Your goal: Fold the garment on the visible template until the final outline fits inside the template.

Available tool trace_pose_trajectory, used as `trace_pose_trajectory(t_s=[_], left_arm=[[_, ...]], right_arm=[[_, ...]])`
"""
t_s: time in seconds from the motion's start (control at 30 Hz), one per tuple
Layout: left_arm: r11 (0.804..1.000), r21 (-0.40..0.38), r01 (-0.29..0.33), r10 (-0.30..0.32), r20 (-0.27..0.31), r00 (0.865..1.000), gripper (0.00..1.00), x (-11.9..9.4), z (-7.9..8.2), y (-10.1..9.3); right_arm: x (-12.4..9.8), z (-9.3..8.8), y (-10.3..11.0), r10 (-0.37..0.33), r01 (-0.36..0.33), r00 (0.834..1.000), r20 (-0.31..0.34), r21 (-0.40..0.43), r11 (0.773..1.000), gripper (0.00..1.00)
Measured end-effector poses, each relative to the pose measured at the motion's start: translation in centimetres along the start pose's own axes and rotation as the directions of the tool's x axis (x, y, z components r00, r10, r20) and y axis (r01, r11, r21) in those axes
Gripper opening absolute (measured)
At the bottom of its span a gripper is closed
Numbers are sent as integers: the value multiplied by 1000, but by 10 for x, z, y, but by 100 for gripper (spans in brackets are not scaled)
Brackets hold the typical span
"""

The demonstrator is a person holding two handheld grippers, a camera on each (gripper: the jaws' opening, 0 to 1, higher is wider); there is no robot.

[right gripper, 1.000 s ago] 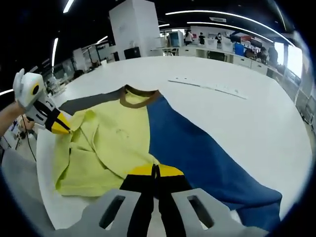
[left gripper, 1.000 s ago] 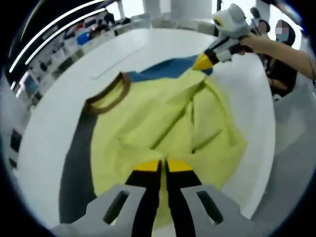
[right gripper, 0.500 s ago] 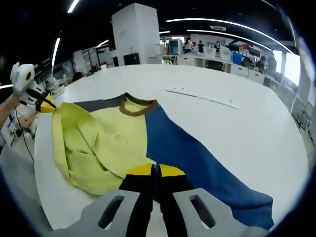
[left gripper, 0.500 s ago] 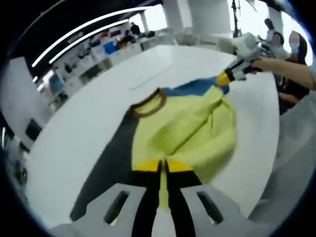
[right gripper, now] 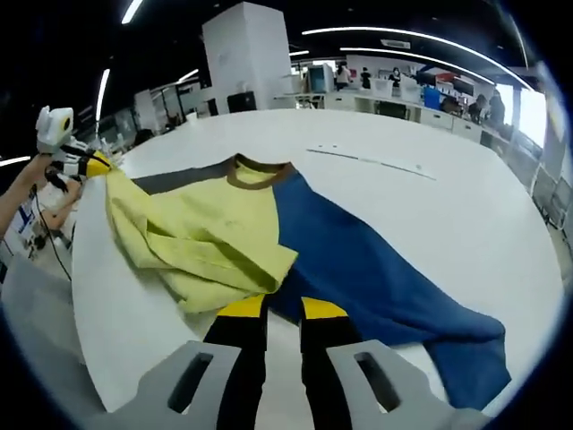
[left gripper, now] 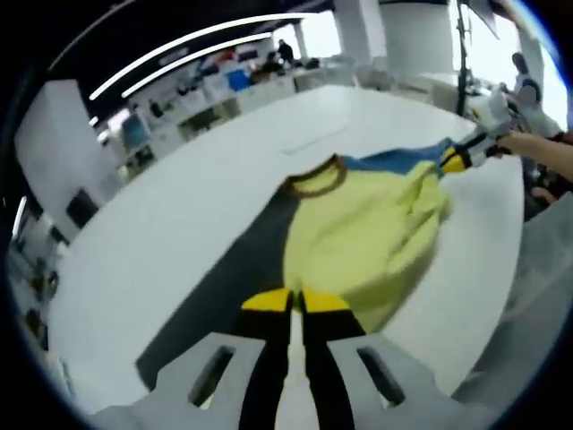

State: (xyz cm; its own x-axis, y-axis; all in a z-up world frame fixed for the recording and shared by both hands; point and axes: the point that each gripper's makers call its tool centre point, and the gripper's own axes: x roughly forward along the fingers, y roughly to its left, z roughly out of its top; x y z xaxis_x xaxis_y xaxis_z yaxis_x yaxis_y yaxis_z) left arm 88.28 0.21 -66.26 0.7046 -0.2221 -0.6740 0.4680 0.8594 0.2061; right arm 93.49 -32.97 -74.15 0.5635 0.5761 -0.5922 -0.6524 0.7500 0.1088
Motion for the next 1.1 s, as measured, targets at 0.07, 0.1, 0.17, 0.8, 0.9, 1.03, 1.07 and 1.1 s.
trace_pose_trajectory(t_s=[0.07,0.1,0.17,0.8,0.9,1.03,1.07,1.1], left_arm=[[1000,-3,0,0,-3,1000,0,0,-2,0],[1000,-4,0,0,-3,1000,0,-1,-2,-1],[1000,-4,-2,2,-4,1000,0,-1,-2,0],[1000,-14,6,-6,22,1000,0,-17,-2,-4],[1000,-15,4,-4,22,1000,0,-21,-4,-6],[1000,-20,12,-12,18,1000,0,-30,-7,-11],[1000,-22,14,-14,14,1000,0,-34,-9,-12],[1000,-25,14,-13,15,1000,0,-36,-9,-13]], right_arm=[[2,4,4,3,-3,1000,7,-2,1000,13],[4,5,4,-3,3,1000,11,-7,1000,13],[7,6,3,-8,8,1000,10,-12,1000,12],[-16,14,0,-30,29,999,-14,-40,999,2],[-26,13,6,-28,27,999,-17,-39,999,2],[-41,14,17,-19,19,1000,-10,-27,999,2],[-46,15,20,-14,14,1000,-8,-18,1000,2],[-49,15,22,-10,10,1000,-9,-12,1000,2]])
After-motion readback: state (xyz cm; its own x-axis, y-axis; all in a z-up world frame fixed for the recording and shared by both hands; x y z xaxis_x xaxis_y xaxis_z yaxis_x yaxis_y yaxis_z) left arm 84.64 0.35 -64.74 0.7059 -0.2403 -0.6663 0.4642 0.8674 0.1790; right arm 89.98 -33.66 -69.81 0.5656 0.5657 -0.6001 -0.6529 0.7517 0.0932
